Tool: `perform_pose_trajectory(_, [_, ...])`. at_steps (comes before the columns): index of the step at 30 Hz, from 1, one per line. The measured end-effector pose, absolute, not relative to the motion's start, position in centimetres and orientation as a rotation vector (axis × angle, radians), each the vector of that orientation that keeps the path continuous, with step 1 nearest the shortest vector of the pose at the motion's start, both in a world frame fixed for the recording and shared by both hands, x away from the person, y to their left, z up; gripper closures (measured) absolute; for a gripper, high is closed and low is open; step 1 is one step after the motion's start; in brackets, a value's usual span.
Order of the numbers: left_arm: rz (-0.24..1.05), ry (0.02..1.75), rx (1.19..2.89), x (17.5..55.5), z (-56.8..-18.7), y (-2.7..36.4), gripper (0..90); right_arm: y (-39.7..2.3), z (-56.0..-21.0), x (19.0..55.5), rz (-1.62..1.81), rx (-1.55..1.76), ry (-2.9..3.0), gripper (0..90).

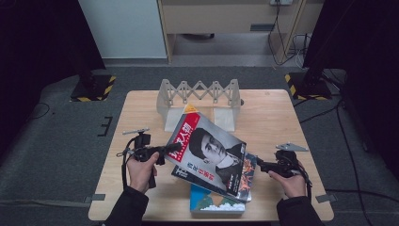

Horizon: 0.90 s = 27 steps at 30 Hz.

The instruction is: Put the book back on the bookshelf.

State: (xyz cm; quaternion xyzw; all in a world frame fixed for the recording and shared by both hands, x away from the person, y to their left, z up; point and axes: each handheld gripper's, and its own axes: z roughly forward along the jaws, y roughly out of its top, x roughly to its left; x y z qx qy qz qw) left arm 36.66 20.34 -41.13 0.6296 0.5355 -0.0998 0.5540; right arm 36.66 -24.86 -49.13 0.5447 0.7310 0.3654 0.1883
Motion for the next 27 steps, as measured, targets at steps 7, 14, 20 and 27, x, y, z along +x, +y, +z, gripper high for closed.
perform_pose_trajectory(7, [-0.240, 1.243, 1.454, 37.4, -39.3, 20.2, 85.8, -26.5, -49.8, 37.1, 0.936, 1.561, 2.032, 9.1])
perform_pose_trajectory(14, [-0.228, 1.232, 1.415, 37.6, -37.5, 20.3, 85.8, -26.7, -50.4, 37.5, 0.872, 1.559, 2.052, 8.7])
perform_pose_trajectory(20, [-0.224, 1.226, 1.382, 37.9, -36.6, 20.5, 85.7, -26.7, -50.7, 37.5, 0.839, 1.553, 2.075, 7.5])
perform_pose_trajectory(27, [-0.223, 1.218, 1.323, 38.3, -35.7, 21.5, 85.6, -26.8, -51.4, 37.8, 0.772, 1.540, 2.117, 5.9])
